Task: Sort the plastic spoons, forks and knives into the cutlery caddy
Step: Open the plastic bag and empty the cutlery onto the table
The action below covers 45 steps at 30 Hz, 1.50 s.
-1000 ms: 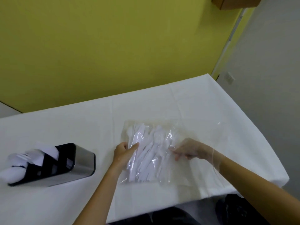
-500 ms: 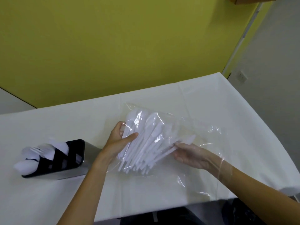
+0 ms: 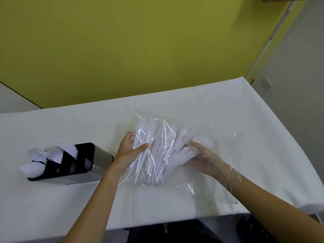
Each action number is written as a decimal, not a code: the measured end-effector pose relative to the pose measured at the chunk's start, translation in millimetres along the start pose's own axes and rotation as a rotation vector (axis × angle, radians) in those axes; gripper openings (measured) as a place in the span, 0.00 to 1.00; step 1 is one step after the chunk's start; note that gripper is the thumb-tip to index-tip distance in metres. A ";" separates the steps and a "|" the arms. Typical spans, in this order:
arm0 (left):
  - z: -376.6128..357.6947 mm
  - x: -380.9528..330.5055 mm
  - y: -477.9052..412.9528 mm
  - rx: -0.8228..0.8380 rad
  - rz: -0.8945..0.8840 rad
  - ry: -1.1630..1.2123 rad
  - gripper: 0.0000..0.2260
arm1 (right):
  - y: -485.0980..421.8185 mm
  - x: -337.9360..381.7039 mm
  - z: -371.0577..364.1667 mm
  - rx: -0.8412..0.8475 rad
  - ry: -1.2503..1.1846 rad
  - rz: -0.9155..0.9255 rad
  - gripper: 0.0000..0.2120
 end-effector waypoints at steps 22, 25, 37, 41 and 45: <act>15.2 36.3 5.3 -0.302 0.110 -0.090 0.22 | -11.7 25.0 6.2 -0.082 -0.169 0.021 0.09; 17.7 39.3 5.7 -0.368 0.123 -0.121 0.19 | -10.4 26.9 29.1 -0.092 -0.134 -0.057 0.19; 22.6 44.8 12.0 -0.513 0.144 -0.287 0.20 | 34.4 88.4 107.2 -0.555 0.556 -0.131 0.10; 24.3 41.7 15.7 -0.561 0.160 -0.324 0.22 | 47.6 107.3 128.7 -0.777 0.946 -0.012 0.15; 24.1 43.3 17.6 -0.578 0.169 -0.322 0.22 | 56.2 101.7 128.6 -0.948 1.129 0.079 0.29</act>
Point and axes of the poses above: each hand's wrist, its own y-axis away from the middle knuckle, its own z-axis out of the back of the hand, x = y × z, the point moved 7 cm from there along -y, towards the middle knuckle, and after that the axes turned 4 degrees about y, right-handed, at the moved point
